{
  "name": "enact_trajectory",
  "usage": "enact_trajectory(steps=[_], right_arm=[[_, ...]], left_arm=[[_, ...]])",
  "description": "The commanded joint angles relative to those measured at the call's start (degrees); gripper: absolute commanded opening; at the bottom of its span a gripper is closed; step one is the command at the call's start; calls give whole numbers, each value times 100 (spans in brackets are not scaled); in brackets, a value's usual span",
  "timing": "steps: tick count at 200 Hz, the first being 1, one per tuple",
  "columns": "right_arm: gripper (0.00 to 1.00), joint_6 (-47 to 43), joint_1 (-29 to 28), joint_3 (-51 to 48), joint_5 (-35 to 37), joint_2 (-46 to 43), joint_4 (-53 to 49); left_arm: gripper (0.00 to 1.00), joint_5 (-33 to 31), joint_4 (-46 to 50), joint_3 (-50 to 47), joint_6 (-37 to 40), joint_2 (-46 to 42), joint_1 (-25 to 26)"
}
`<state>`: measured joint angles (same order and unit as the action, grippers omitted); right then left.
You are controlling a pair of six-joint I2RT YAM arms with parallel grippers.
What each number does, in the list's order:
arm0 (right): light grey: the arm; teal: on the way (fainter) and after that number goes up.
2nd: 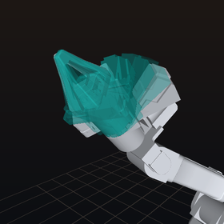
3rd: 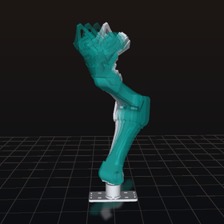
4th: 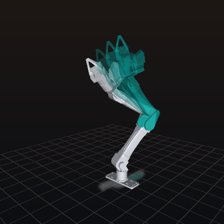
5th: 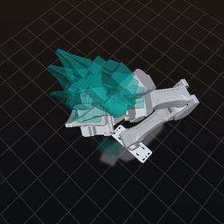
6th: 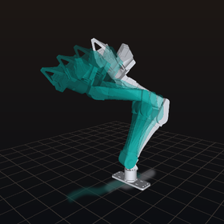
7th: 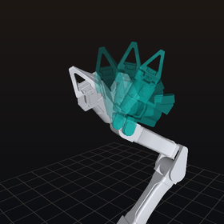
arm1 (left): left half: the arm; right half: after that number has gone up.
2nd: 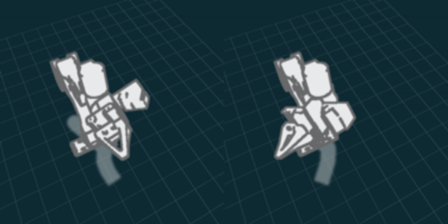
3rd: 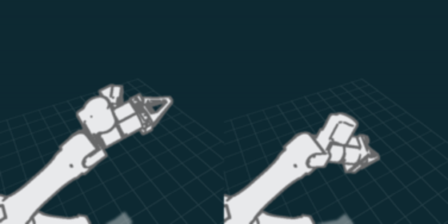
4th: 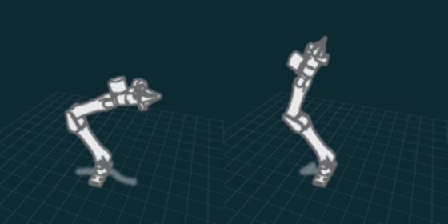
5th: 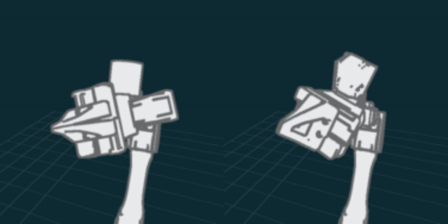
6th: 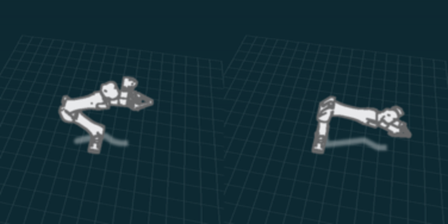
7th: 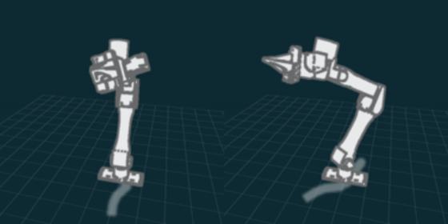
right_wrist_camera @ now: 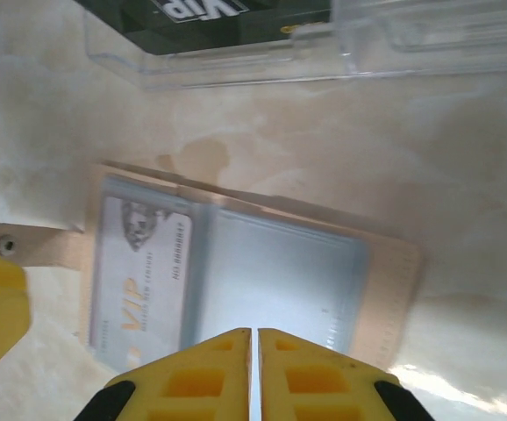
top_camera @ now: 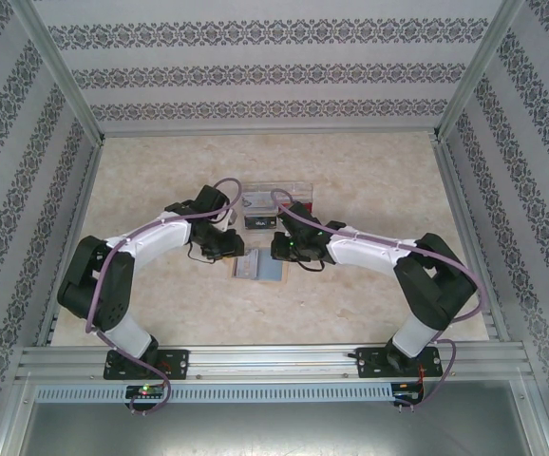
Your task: Take the credit cards out of the card holder
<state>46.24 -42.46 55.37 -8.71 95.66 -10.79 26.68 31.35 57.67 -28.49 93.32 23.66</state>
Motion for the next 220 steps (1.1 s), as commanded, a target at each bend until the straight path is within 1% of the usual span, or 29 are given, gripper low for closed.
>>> enact_trajectory(steps=[1, 38, 69, 116, 166, 220], right_arm=[[13, 346, -85, 136, -482, 251, 445], [14, 550, -95, 211, -834, 553, 718], [14, 656, -118, 277, -986, 790, 820], [14, 736, -162, 273, -1118, 970, 908], [15, 771, -173, 165, -1164, 972, 880], [17, 794, -192, 161, -1290, 1055, 896]], left_arm=[[17, 32, 59, -128, 103, 175, -38], [15, 47, -67, -226, 36, 317, -31], [14, 45, -86, -260, -5, 466, -32], [14, 71, -112, -275, -34, 563, -34], [14, 71, -94, -278, -47, 634, -32], [13, 66, -100, -298, -69, 666, -34]])
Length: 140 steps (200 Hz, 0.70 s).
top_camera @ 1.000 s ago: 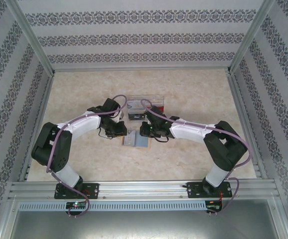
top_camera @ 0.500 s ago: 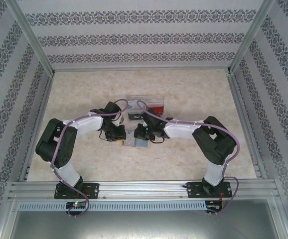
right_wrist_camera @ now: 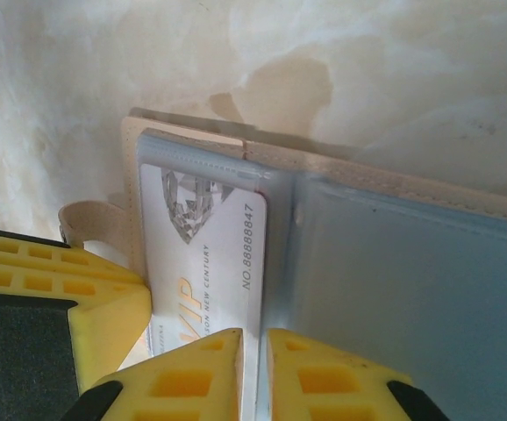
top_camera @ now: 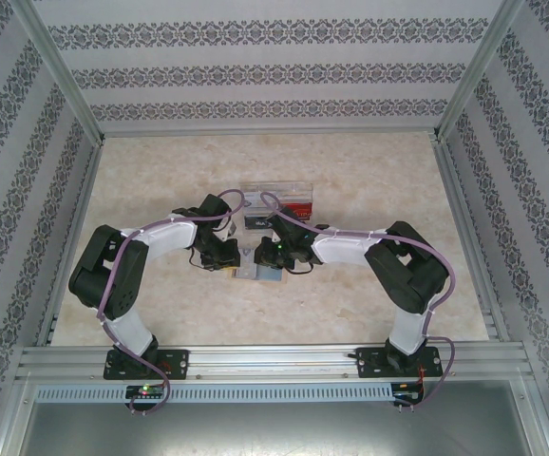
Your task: Take the credit cards out of the card holder
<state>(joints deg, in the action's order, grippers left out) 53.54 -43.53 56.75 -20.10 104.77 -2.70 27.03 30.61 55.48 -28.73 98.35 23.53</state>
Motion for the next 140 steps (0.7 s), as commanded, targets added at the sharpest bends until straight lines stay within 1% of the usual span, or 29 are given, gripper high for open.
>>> enact_trajectory(steps=[1, 69, 89, 99, 109, 119, 140], right_arm=[[17, 62, -85, 22, -156, 146, 91], [15, 78, -137, 64, -248, 292, 181], [8, 80, -132, 60, -244, 258, 200], [0, 72, -129, 52, -235, 231, 187], [0, 65, -115, 38, -216, 191, 174], [0, 58, -104, -9, -172, 138, 148], [0, 34, -50, -123, -118, -2, 105]], left_arm=[[13, 35, -27, -80, -45, 161, -22], [13, 72, -12, -83, -44, 166, -5], [12, 71, -5, -83, -44, 172, 6], [11, 58, 10, -81, -45, 189, 11], [10, 20, 27, -66, -54, 194, 13], [5, -58, 77, -61, -66, 196, 14], [1, -212, 178, -40, -71, 228, 14]])
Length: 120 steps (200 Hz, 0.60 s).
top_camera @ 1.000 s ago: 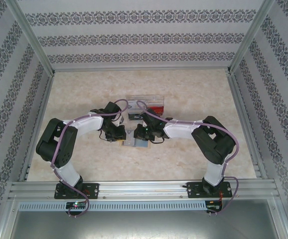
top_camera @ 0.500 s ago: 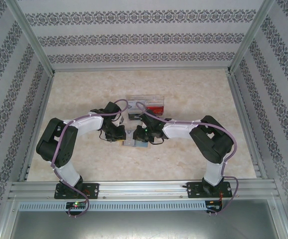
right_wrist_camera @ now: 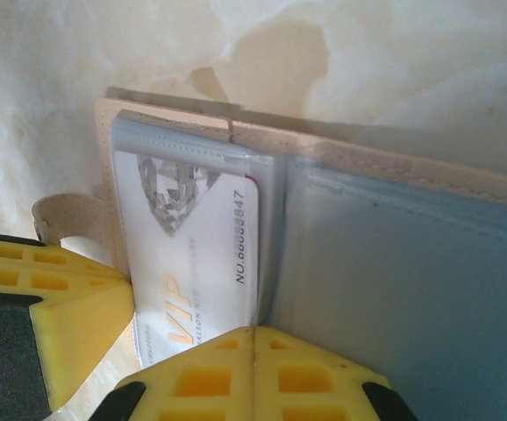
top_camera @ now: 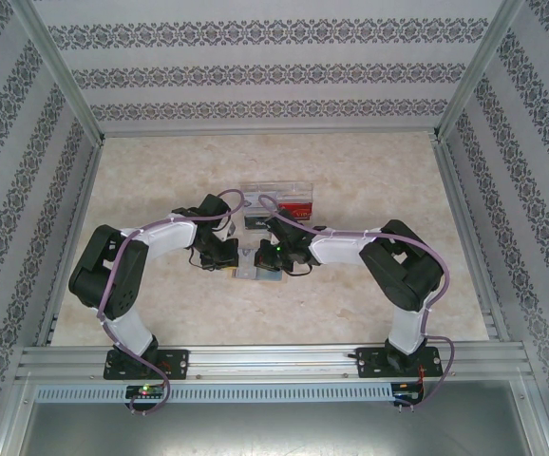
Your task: Take the credit cards out of the card holder
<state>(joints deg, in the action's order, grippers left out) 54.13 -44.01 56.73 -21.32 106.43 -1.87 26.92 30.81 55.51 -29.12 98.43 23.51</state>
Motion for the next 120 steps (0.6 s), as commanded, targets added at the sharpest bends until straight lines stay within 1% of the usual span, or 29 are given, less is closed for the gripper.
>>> enact_trajectory(steps=[1, 22, 88, 93, 108, 120], right_arm=[[0, -25, 2, -133, 5, -172, 21], [0, -57, 73, -253, 23, -299, -5], [0, -104, 151, -398, 30, -474, -25], [4, -105, 154, -382, 28, -474, -22], [6, -104, 148, -354, -2, -483, 43], [11, -89, 137, -315, -4, -493, 56]], left_arm=[[1, -203, 165, -41, -32, 220, 15], [0, -291, 231, -22, -32, 267, 15], [0, -203, 209, -4, -32, 281, 15], [0, -171, 204, -1, -36, 271, 12], [0, -82, 172, 2, -32, 256, 15], [1, -24, 147, -12, -23, 231, 14]])
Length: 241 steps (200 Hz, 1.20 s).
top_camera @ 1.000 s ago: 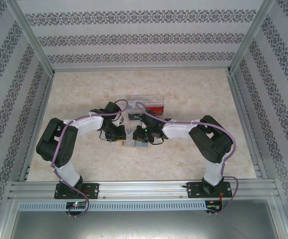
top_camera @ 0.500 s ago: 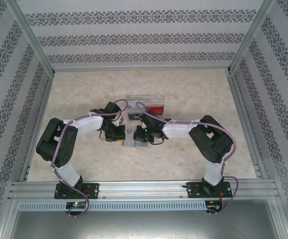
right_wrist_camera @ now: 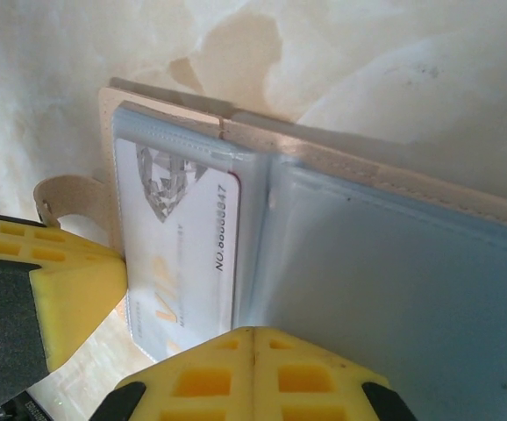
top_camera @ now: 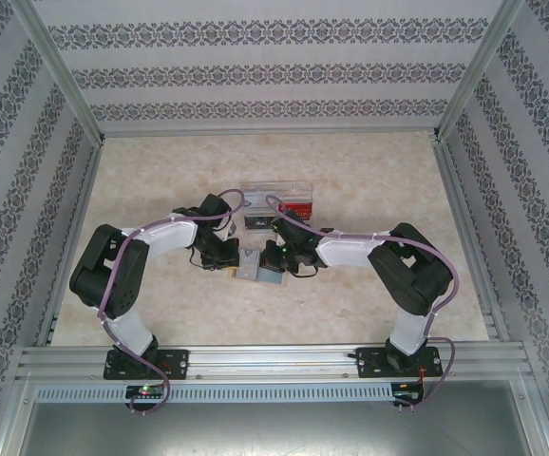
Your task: Take the credit cards out of the card holder
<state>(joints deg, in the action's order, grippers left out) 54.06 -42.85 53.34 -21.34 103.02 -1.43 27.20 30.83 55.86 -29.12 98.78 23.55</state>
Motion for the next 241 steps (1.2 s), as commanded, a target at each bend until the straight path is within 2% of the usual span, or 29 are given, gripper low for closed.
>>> enact_trajectory(steps=[1, 37, 180, 223, 235, 241], right_arm=[[11, -81, 22, 21, 3, -156, 12], [17, -32, -19, 109, -82, -60, 93], [18, 59, -100, 227, -274, 305, 222], [16, 62, -111, 260, -337, 357, 290], [12, 61, -119, 281, -352, 372, 286], [7, 64, -116, 281, -345, 368, 281]], left_arm=[[1, -46, 144, -48, -28, 196, 14], [3, 144, 63, -64, -14, 141, 29], [6, 189, 28, -64, -5, 189, 108], [6, 158, 44, -57, 3, 190, 114], [6, 146, 52, -57, 3, 187, 112], [6, 122, 62, -49, 3, 193, 106]])
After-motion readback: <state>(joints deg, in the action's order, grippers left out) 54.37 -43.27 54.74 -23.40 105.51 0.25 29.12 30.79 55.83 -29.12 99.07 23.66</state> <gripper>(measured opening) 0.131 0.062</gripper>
